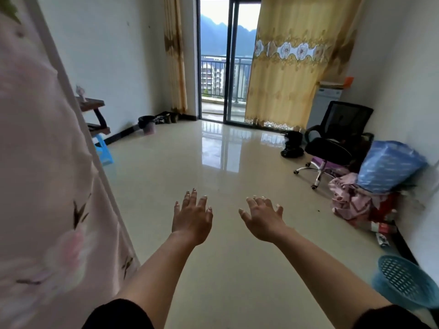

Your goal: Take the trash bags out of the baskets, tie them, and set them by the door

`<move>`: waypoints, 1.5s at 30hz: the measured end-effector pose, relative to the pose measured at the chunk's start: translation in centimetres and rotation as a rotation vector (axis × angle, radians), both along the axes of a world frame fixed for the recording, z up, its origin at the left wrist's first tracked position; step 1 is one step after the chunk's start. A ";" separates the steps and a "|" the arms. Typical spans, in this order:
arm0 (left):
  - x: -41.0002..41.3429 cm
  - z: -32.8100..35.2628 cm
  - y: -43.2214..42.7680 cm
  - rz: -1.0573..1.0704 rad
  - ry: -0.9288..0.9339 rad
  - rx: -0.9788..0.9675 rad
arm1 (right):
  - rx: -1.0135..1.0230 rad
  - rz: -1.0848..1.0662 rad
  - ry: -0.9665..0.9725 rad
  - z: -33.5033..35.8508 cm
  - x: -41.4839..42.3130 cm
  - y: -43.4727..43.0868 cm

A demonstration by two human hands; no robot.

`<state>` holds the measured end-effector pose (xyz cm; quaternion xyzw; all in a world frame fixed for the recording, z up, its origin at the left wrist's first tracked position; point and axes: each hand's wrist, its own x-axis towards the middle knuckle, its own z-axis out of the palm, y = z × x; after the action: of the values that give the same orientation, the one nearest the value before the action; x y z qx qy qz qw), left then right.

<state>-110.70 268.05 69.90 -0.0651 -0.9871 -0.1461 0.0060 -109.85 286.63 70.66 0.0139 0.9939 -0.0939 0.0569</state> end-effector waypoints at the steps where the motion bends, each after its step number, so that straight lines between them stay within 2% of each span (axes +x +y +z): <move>1: -2.7 -0.1 -0.1 0.017 -0.005 0.003 | 0.006 0.018 0.000 -0.1 -2.9 -0.1; 10: -31.2 0.2 -1.1 0.246 0.030 0.084 | -0.026 0.201 0.073 0.6 -34.7 -0.8; 18: -52.5 2.3 -5.0 0.383 0.051 0.090 | -0.055 0.313 0.068 1.3 -57.3 -4.7; 24: -69.7 1.3 -9.6 0.410 0.068 0.074 | -0.062 0.339 0.073 -0.1 -75.3 -9.4; 31: -91.5 2.7 -17.4 0.429 0.074 0.083 | -0.069 0.345 0.089 1.4 -97.5 -16.6; 45: -133.7 1.1 -26.7 0.436 0.045 0.074 | -0.079 0.379 0.082 0.1 -140.7 -26.7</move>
<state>-244.38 241.32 71.01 0.1471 -0.9714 -0.1759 0.0620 -250.50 259.89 70.80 -0.1795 0.9757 -0.1210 0.0336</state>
